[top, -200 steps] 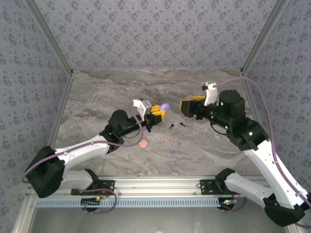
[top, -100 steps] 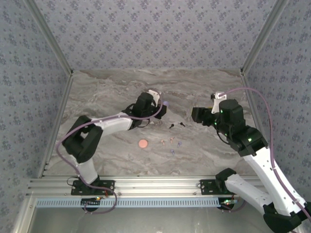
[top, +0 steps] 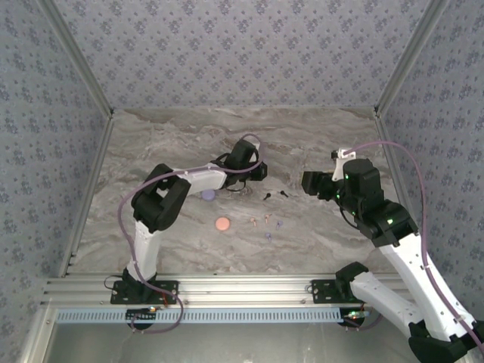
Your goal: Insert wireless bluetooth earbuds into charging case
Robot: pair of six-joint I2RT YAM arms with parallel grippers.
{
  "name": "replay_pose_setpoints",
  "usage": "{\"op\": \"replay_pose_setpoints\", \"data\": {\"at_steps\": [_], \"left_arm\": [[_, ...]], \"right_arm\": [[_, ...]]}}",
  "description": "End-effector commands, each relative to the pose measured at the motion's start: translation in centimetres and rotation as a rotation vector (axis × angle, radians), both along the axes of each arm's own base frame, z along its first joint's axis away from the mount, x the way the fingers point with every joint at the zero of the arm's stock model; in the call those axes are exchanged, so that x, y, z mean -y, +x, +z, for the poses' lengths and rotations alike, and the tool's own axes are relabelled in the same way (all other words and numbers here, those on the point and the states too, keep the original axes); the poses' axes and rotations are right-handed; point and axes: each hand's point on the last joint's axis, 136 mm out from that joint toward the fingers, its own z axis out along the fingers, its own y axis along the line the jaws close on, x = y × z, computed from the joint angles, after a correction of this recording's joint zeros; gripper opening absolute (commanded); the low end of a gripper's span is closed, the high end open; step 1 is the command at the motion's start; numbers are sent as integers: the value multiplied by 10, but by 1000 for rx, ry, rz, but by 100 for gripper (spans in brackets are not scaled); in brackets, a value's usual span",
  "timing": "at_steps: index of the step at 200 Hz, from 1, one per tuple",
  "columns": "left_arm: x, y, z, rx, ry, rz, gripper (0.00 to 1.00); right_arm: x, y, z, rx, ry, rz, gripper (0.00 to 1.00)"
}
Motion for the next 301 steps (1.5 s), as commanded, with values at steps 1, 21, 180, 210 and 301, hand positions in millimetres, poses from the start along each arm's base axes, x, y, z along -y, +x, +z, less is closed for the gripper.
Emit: {"op": "replay_pose_setpoints", "data": {"at_steps": [1, 21, 180, 210, 301], "left_arm": [[3, 3, -1, -43, -36, 20, 9], [0, 4, -5, -48, -33, 27, 19], [-107, -21, 126, 295, 64, 165, 73], [-159, -44, 144, 381, 128, 274, 84], [-307, -85, 123, 219, -96, 610, 99]], "right_arm": [[5, -4, -7, -18, -25, 0, 73], [5, -4, -8, -18, -26, 1, 73], [-7, 11, -14, 12, 30, 46, 100], [-11, 25, -32, 24, 62, 41, 100], [-100, 55, -79, -53, -263, 423, 100]]}}
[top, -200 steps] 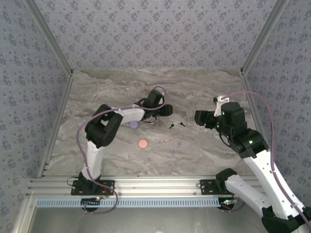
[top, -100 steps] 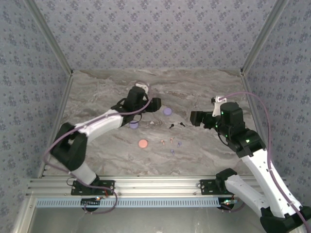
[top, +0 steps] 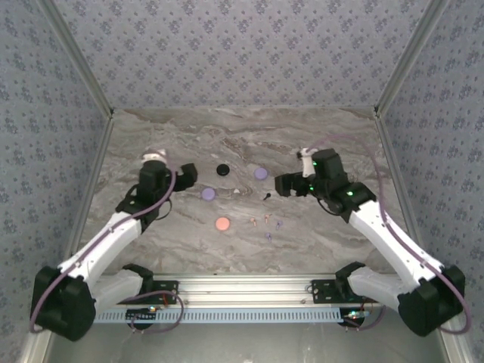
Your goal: Insert wireless bluetooth earbuds into charging case
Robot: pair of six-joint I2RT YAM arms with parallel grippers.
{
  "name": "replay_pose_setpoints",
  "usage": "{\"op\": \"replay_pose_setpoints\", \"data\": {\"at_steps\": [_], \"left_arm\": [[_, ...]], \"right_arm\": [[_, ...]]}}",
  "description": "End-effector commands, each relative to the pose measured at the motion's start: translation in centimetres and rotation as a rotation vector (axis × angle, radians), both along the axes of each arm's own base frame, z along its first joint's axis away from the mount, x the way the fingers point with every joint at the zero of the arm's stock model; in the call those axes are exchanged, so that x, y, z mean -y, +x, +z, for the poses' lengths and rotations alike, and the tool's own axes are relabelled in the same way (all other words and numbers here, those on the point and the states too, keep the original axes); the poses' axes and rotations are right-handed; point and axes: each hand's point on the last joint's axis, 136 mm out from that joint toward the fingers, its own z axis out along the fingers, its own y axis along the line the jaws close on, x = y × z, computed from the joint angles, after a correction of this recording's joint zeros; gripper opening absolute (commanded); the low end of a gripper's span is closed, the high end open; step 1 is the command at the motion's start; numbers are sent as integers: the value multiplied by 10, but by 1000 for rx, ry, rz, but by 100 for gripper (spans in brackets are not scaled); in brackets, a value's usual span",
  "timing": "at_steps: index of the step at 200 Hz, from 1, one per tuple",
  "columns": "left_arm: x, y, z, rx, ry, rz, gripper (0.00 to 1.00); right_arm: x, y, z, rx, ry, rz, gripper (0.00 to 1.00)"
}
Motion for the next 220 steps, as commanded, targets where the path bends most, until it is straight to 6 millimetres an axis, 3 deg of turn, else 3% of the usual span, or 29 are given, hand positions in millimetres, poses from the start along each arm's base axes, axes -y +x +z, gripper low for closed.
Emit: {"op": "replay_pose_setpoints", "data": {"at_steps": [1, 27, 30, 80, 108, 168, 220], "left_arm": [[-12, -10, 3, -11, -152, 8, 99], [-33, -16, 3, -23, -177, 38, 99], [-35, -17, 3, -25, -178, 39, 99], [-55, -25, -3, -33, -225, 83, 99], [-62, -28, -6, -39, -246, 100, 99], [-66, -30, -8, -41, -257, 115, 99], [-66, -30, -8, -41, -262, 116, 99]], "right_arm": [[-35, 10, 8, 81, -113, 167, 100], [-80, 13, -15, 4, -233, 314, 100], [-88, 16, -8, 19, -233, 327, 100], [-170, 19, -69, -110, -408, 531, 94], [-205, 19, -96, -129, -469, 630, 93], [-238, 26, -142, -185, -526, 691, 90], [-252, 31, -168, -200, -569, 705, 85]]}}
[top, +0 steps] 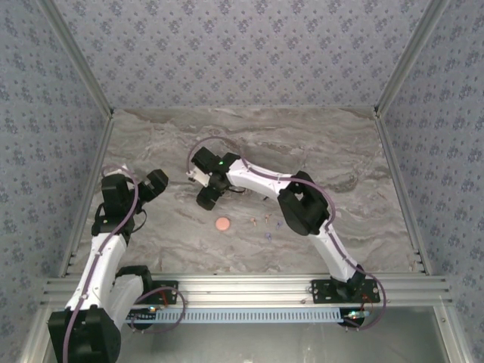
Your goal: Insert wireless bluetooth earbuds into charging case
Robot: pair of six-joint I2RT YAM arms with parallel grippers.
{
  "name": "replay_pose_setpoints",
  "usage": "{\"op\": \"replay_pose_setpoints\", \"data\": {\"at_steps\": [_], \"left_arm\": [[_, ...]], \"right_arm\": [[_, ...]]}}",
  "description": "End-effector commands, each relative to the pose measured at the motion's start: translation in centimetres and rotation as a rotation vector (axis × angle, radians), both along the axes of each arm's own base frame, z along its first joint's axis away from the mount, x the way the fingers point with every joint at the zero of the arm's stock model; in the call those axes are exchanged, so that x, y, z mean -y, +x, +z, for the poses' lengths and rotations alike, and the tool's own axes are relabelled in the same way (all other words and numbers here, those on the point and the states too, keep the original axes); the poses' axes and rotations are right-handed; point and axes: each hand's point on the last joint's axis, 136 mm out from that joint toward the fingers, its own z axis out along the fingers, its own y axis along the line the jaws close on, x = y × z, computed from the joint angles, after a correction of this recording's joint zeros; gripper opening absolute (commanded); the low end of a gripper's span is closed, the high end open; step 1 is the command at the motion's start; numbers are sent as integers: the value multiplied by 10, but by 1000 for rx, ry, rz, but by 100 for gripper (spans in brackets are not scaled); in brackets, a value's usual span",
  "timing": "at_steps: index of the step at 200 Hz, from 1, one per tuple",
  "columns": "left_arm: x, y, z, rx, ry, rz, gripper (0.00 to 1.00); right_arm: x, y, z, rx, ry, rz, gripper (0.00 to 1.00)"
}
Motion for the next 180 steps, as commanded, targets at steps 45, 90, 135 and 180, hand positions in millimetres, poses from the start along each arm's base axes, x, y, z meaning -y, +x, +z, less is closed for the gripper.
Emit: {"op": "replay_pose_setpoints", "data": {"at_steps": [45, 90, 135, 180], "left_arm": [[2, -1, 2, 9, -20, -6, 99], [5, -1, 3, 17, -31, -25, 99], [9, -1, 6, 26, -43, -47, 99], [12, -1, 8, 31, -54, -59, 99]], "right_arm": [[-1, -3, -26, 0, -84, 37, 76], [-1, 2, -36, 17, -90, 32, 64], [-4, 7, -43, 26, -77, 23, 62], [-6, 14, -45, 19, -49, 1, 62]]}}
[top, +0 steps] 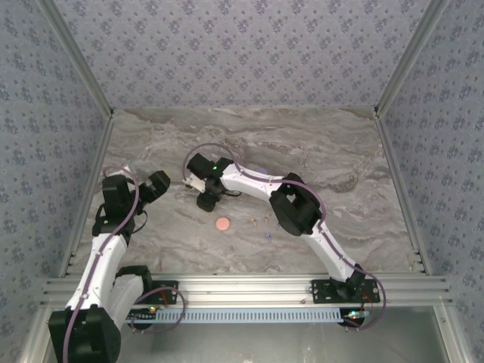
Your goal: Insert wireless bluetooth earbuds into charging case
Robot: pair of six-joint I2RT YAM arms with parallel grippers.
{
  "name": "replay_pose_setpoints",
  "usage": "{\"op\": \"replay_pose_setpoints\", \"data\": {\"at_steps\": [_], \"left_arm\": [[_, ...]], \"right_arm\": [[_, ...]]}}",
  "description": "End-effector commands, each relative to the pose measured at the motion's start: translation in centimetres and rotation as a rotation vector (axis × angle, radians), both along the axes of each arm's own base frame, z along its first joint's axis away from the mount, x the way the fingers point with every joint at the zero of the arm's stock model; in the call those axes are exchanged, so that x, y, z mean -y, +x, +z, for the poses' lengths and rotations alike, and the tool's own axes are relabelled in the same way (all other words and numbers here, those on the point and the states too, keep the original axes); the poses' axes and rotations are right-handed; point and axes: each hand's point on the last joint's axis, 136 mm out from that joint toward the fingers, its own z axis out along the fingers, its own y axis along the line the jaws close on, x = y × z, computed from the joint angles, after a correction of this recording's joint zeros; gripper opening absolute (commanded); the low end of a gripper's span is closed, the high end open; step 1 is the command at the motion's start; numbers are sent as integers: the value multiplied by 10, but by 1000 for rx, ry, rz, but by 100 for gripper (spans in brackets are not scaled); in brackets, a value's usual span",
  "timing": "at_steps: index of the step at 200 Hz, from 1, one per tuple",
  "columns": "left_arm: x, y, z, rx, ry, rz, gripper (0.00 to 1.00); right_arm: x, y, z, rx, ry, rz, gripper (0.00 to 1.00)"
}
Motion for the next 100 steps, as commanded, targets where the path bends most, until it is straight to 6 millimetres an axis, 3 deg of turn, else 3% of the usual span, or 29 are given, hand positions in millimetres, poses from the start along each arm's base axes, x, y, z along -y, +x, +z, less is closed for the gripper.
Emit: {"op": "replay_pose_setpoints", "data": {"at_steps": [1, 61, 100], "left_arm": [[3, 2, 12, 40, -20, -15, 99], [4, 3, 14, 48, -27, -19, 99], [4, 3, 13, 48, -25, -23, 99]], "right_arm": [[1, 19, -22, 25, -4, -37, 62], [-3, 26, -22, 24, 28, -47, 64], [-7, 28, -20, 20, 57, -40, 59]]}}
